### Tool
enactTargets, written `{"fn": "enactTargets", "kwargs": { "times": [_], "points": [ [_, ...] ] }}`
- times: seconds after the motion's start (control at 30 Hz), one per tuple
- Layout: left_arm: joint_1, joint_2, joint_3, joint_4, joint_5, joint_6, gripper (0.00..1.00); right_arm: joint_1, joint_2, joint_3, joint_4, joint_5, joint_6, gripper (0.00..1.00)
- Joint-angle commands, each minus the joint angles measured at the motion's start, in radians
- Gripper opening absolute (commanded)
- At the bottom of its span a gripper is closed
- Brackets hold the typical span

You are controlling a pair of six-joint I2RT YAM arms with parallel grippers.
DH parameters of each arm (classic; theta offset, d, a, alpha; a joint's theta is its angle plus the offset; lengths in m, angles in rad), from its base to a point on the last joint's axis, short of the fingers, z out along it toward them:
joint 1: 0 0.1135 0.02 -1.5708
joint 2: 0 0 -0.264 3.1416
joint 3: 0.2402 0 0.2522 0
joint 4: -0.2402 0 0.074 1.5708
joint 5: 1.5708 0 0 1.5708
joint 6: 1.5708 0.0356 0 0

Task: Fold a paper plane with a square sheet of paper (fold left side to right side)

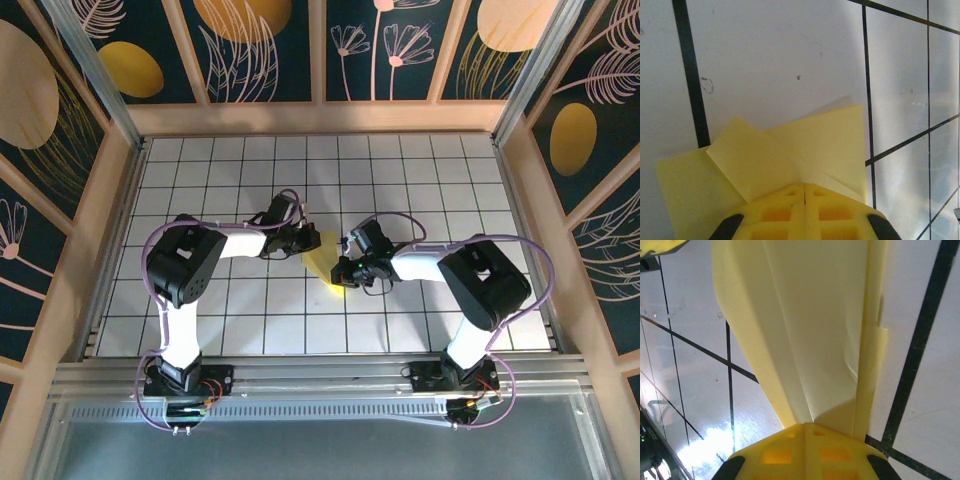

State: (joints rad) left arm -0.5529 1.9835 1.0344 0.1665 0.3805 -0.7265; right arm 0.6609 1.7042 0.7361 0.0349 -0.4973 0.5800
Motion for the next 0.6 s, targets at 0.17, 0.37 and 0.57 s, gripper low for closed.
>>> {"fn": "enactTargets", "kwargs": {
  "times": [0.17, 0.37, 0.57],
  "points": [
    [0.005, 0.06, -0.019, -0.116, -0.112, 0.001, 0.0, 0.027, -0.025, -0.073, -0.111, -0.023, 0.03, 0.0],
    [0.005, 0.062, -0.013, -0.119, -0.114, 0.002, 0.0, 0.028, -0.044, -0.093, -0.103, -0.021, 0.04, 0.0],
    [0.006, 0.062, -0.012, -0.124, -0.118, 0.003, 0.0, 0.031, -0.054, -0.111, -0.1, -0.026, 0.044, 0.0]
  ]
}}
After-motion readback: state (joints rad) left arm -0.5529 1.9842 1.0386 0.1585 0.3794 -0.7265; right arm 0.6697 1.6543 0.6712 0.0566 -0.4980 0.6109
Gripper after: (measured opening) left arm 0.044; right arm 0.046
